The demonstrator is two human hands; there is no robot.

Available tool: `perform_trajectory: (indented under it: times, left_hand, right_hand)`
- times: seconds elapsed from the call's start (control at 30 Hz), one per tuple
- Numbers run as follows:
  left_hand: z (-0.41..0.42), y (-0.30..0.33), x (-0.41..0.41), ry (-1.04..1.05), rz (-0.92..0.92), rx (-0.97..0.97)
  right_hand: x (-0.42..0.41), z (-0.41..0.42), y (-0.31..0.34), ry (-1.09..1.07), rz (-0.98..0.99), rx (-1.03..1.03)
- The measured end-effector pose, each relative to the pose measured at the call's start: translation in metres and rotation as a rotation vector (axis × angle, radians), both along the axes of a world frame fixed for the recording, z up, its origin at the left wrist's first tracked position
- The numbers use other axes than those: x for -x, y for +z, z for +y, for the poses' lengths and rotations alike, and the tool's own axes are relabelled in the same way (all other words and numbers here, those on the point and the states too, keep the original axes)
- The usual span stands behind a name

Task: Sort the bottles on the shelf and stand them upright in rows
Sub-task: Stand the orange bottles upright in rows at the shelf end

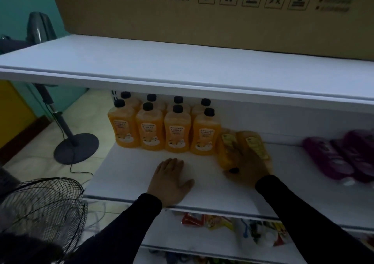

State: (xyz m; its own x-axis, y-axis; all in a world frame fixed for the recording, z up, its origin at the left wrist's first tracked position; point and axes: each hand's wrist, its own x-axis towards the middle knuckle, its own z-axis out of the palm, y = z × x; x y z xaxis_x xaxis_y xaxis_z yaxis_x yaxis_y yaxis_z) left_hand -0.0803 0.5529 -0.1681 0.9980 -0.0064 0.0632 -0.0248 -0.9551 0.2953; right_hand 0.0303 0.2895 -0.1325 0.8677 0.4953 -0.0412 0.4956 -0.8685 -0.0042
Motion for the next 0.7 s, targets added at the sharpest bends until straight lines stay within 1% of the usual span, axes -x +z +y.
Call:
perform_trajectory:
  times: [0.13,0.23,0.33,0.4,0.5,0.57,0.7]
  left_hand:
    - [-0.014,0.005,-0.005,-0.086,0.01,0.018]
    - [-0.03,0.011,-0.01,-0.137,0.021,0.069]
    - [-0.048,0.019,-0.017,-0.186,0.012,0.078]
    - [-0.059,0.024,-0.025,-0.216,0.012,0.076]
    - [-0.081,0.029,-0.038,-0.249,-0.011,0.084]
    - [-0.102,0.031,-0.047,-0.234,-0.044,0.129]
    - [-0.136,0.041,-0.063,-0.109,-0.172,0.28]
  right_hand:
    - [0.004,-0.021,-0.002,-0.009,-0.016,0.029]
    - [0.011,-0.024,-0.004,-0.015,-0.021,-0.009]
    - [0.023,-0.024,-0.006,-0.002,-0.036,-0.074]
    - [0.031,-0.029,-0.006,0.047,0.009,-0.145]
    - [0.036,-0.045,0.01,0.121,0.145,-0.285]
    - [0.031,-0.06,0.029,0.171,0.171,-0.366]
    - [0.005,-0.082,0.067,0.253,0.145,-0.494]
